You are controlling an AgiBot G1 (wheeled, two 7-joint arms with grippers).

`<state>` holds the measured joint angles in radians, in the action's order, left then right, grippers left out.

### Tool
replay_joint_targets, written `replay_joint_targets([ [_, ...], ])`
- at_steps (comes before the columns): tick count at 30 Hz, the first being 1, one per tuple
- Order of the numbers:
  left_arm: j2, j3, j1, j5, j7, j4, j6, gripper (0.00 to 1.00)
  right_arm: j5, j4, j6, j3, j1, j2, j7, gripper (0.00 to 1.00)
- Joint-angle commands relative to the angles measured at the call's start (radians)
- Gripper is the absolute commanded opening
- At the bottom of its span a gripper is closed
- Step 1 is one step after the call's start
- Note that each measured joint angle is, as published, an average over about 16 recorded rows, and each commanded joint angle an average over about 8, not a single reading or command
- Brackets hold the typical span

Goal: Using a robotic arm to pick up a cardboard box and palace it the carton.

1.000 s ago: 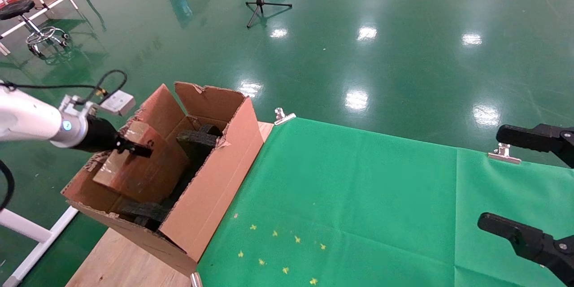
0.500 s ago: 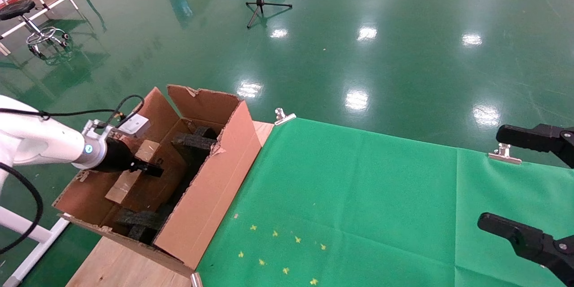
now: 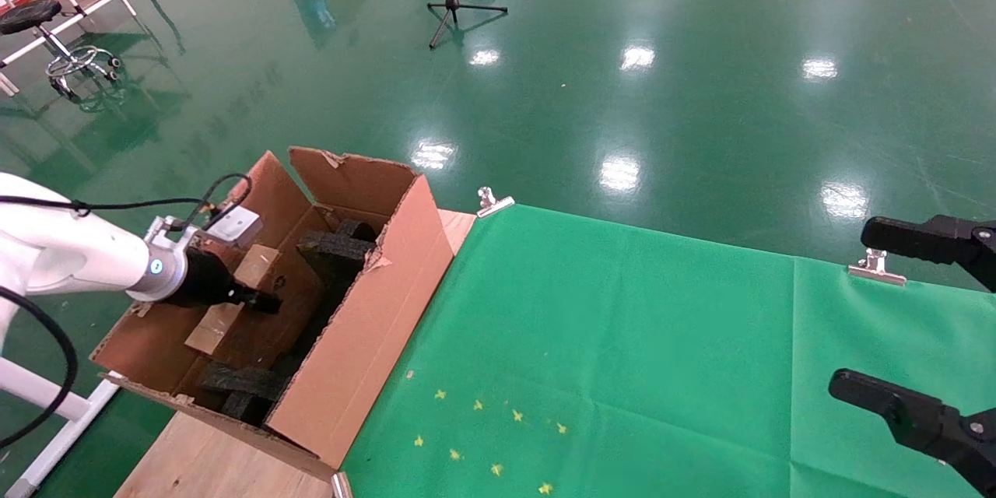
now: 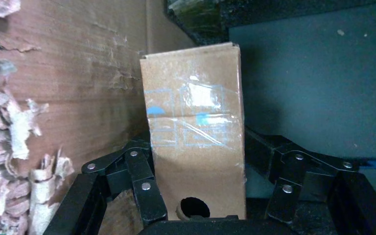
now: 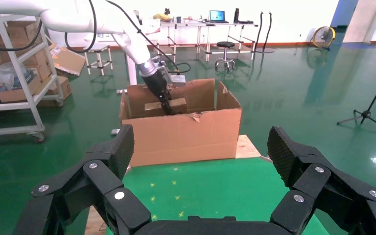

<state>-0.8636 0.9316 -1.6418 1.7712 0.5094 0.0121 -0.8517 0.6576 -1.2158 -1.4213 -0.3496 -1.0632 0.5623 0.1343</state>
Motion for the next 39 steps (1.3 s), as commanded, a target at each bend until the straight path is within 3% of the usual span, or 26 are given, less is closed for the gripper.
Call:
replay_joint_targets([
  [1, 0.0, 0.001, 0.0, 0.001, 0.0, 0.0, -0.002, 1.0, 0.0, 0.0, 0.0, 0.0, 0.0, 0.0, 0.0, 1.0],
  [8, 0.004, 0.007, -0.017, 0.012, -0.001, -0.001, -0.006, 1.0, 0.0, 0.0, 0.0, 0.0, 0.0, 0.0, 0.0, 1.0],
  [15, 0.052, -0.01, -0.102, -0.013, -0.032, -0.058, -0.032, 1.0, 0.0, 0.0, 0.0, 0.0, 0.0, 0.0, 0.0, 1.0],
  [21, 0.16, -0.066, -0.163, -0.102, -0.097, -0.205, -0.173, 1.0, 0.0, 0.0, 0.0, 0.0, 0.0, 0.0, 0.0, 1.0],
  [30, 0.316, -0.122, -0.197, -0.244, -0.079, -0.481, -0.556, 1.0, 0.0, 0.0, 0.0, 0.0, 0.0, 0.0, 0.0, 1.0],
  [39, 0.332, -0.131, -0.194, -0.265, -0.076, -0.524, -0.601, 1.0, 0.0, 0.0, 0.0, 0.0, 0.0, 0.0, 0.0, 1.0],
])
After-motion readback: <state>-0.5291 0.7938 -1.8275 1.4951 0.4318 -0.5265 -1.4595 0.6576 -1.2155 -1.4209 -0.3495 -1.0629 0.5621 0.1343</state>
